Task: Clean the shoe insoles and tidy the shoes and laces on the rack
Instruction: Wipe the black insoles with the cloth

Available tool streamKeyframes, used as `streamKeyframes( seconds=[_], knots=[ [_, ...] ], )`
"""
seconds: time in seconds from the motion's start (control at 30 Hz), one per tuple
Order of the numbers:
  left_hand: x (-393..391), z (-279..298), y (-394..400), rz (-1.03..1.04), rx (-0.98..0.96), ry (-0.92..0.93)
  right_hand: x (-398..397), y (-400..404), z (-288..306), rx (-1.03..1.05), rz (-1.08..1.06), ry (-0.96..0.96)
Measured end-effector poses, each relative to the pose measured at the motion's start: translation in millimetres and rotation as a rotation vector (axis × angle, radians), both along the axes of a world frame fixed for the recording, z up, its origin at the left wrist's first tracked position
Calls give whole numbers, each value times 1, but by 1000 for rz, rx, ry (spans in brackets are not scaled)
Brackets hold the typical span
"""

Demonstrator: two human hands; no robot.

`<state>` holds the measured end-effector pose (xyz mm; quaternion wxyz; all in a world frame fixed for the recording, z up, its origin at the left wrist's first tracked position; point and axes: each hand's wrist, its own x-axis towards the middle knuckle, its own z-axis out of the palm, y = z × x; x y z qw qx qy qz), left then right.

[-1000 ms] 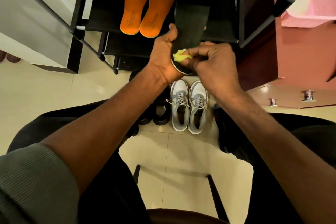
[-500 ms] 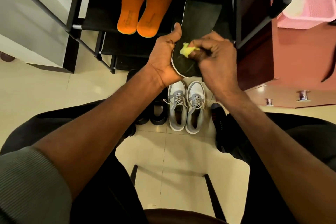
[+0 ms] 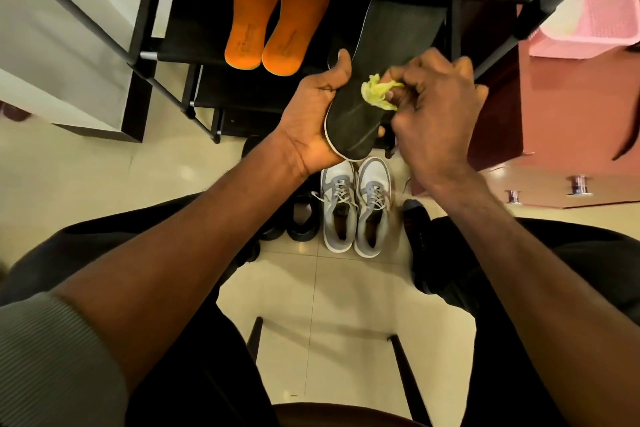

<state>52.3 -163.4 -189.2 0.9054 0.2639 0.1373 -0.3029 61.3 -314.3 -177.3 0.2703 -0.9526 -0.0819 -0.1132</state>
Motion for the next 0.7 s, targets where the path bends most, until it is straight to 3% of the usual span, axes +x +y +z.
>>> streamKeyframes(
  seconds=[0.1, 0.23, 0.37, 0.5, 0.7],
  knots=[
    [0, 1, -3, 15, -35, -32, 1, -2, -1, -11, -32, 1],
    [0, 7, 1, 66, -20, 20, -16, 14, -7, 213, 158, 120],
    [1, 6, 4, 139, -22, 59, -34, 24, -6, 272, 270, 199],
    [-2, 5, -6, 93, 21, 64, -28, 22, 4, -25, 63, 152],
    [-10, 6, -19, -10, 8, -55, 0, 7, 13, -55, -134, 112]
  ],
)
